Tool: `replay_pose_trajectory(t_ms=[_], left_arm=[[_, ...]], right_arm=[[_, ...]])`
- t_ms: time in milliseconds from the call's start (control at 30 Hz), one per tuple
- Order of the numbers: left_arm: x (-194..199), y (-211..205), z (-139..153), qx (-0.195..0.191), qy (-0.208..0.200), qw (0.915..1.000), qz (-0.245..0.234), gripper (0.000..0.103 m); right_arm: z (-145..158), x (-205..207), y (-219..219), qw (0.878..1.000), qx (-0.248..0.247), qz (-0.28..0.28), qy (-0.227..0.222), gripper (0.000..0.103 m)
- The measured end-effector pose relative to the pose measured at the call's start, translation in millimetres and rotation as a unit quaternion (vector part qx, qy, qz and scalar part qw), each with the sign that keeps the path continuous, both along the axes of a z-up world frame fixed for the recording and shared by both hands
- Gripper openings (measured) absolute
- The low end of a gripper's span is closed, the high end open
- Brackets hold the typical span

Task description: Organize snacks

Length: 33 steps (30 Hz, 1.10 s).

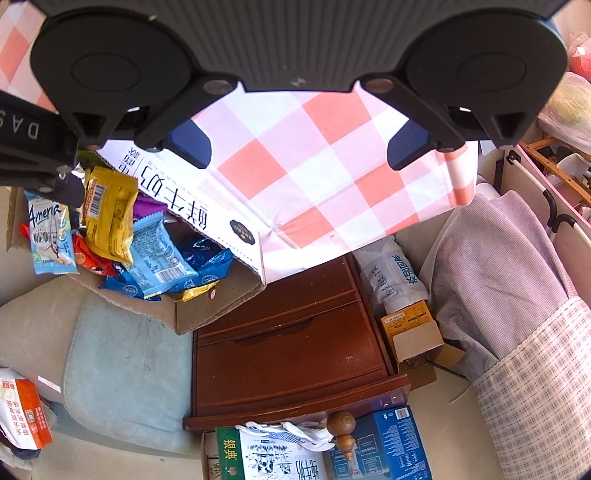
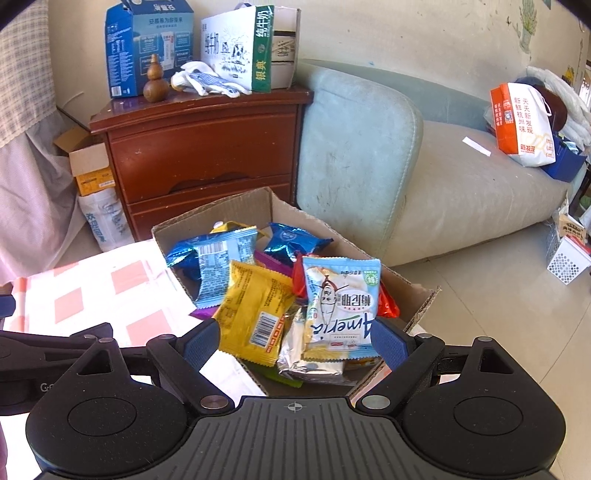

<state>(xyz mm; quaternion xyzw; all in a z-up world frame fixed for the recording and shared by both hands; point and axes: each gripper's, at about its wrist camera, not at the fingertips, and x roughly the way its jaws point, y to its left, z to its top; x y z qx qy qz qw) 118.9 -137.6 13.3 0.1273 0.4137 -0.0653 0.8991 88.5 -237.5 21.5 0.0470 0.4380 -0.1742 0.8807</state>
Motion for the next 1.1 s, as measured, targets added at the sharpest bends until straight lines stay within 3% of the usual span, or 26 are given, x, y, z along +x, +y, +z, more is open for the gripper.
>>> replay_pose_trajectory(t_ms=[267,533,933,1100], left_arm=[[-26,42,-13,0.008,0.021,0.9994,0.028,0.1],[-59,77,-36,0.009,0.039,0.998,0.048,0.1],[-81,125,-71,0.032,0.051,0.9947,0.083,0.101],[-80,144,-75,0.022,0.059,0.9929,0.101,0.101]], right_arm=[[-6,-15,46,0.999,-0.005,0.048,0.009,0.09],[-23,-44,78,0.998,0.018,0.051,0.014,0.09],[-91,-80,116,0.997,0.057,0.019,0.052,0.096],[-113,-85,134,0.998,0.053,0.014,0.038,0.096]])
